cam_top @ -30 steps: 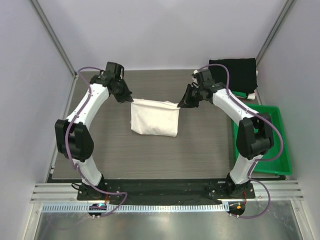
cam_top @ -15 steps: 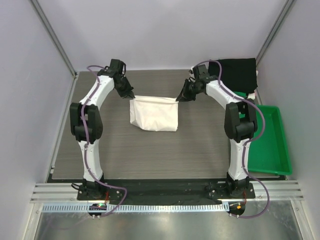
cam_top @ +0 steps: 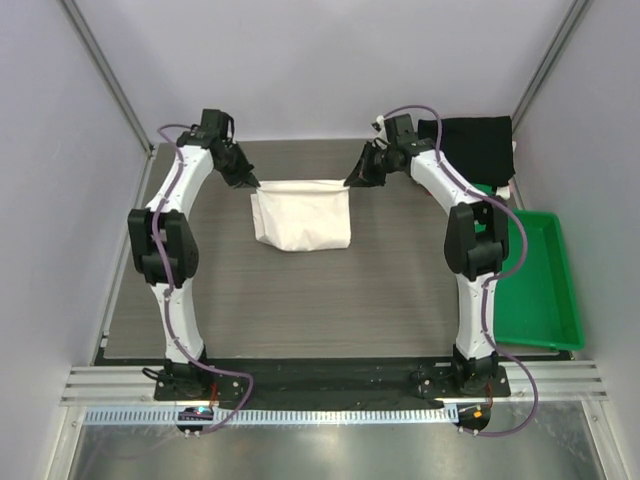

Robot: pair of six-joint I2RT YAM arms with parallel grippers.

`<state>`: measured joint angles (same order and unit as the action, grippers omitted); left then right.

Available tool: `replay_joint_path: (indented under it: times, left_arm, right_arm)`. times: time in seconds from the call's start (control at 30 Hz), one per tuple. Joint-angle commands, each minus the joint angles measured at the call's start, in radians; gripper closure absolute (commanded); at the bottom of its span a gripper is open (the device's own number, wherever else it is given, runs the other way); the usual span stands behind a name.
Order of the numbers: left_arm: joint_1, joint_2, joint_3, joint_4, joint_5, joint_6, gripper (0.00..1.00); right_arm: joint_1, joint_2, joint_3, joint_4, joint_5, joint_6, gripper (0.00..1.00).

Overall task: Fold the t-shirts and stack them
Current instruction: Fold the tshirt

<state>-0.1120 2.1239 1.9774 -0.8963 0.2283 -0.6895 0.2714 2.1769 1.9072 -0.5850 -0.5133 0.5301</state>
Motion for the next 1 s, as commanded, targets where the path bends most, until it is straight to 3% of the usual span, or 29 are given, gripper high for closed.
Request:
replay_joint_path:
  times: [0.0, 0.17, 0.33, 0.47, 0.63, 0.97]
  left_arm:
    - [0.028, -0.198, -0.034, -0.010, 0.032, 0.045, 1.00]
    - [0.022, -0.413, -0.247, -0.006, 0.054, 0.051, 1.00]
    - [0.014, -0.713, -0.593, 0.019, 0.046, 0.038, 1.00]
    - [0.012, -0.867, -0.756, 0.013, 0.014, 0.045, 0.99]
    - [0.012, -0.911, -0.730, -0.052, -0.043, 0.074, 0.99]
    - [0.021, -0.751, -0.431, -0.144, -0.058, 0.111, 0.99]
  right_arm:
    - [-0.003, -0.182, -0.026, -0.010, -0.025, -0.030, 0.99]
    - [0.047, -0.376, -0.221, 0.008, -0.037, -0.064, 0.99]
    - [0.107, -0.653, -0.590, 0.100, -0.027, -0.021, 0.99]
    - [0.161, -0.784, -0.793, 0.162, -0.031, 0.031, 0.99]
    - [0.183, -0.859, -0.800, 0.154, -0.027, 0.054, 0.99]
    - [0.183, -0.718, -0.493, 0.014, 0.010, -0.028, 0.99]
